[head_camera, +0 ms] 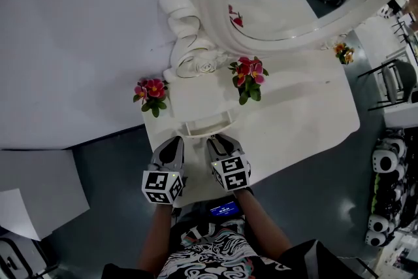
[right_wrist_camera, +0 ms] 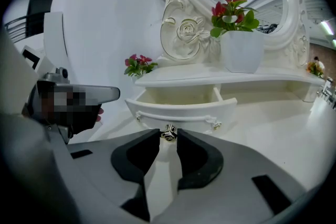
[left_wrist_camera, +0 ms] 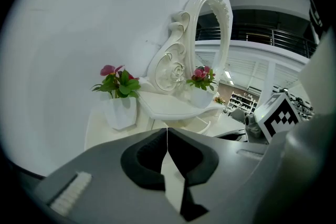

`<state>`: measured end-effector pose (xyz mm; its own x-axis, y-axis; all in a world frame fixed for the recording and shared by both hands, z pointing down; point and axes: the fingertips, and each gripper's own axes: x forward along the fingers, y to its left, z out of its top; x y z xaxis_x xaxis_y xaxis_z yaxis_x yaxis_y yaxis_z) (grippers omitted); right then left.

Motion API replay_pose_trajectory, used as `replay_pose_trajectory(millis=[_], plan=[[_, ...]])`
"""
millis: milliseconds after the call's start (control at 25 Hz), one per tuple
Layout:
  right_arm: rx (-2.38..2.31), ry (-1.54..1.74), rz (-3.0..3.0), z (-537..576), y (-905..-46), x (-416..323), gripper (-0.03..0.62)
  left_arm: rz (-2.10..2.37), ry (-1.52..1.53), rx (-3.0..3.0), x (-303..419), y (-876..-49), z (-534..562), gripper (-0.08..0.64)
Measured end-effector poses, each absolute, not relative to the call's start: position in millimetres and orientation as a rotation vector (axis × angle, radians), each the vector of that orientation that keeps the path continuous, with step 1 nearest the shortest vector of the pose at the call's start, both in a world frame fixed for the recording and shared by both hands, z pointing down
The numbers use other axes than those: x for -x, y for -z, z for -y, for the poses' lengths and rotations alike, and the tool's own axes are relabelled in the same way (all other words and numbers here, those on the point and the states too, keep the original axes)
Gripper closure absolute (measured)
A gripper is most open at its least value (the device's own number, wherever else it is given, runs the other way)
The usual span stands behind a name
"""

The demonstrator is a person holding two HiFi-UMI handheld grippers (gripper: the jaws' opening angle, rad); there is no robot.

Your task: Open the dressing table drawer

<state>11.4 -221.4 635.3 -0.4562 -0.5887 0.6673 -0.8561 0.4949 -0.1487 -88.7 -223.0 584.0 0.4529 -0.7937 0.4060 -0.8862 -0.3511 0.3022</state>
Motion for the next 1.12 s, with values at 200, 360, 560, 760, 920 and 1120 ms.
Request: replay_pose_trajectory(millis=[200, 360, 560, 760, 920, 1120], plan=[[-1.223, -0.646, 2.165, 214, -633, -18, 0.502, 1.427, -0.244, -2.247, 90, -570, 220, 0.552], [-1.282, -0.658, 2.155, 203, -622, -32, 0.534, 1.442, -0.226, -2.275, 90, -553, 214, 0.552], [-1.38, -0.63, 2.227, 197, -580, -44, 0.591, 1.464, -0.202, -2.306, 88, -528, 209, 0.554], [-1.442, -0.555, 2.31, 189, -538, -47, 0.591, 1.5, -0.17, -2.31, 88, -507, 201, 0.558], [-1.461, -0.509, 2.34, 184, -522, -46, 0.591, 1.512, -0.164, -2.326, 87, -498, 196, 0.558], [-1.453, -0.498, 2.336, 181, -519, -43, 0.591, 1.519, -0.16, -2.333, 89, -492, 193, 0.558]])
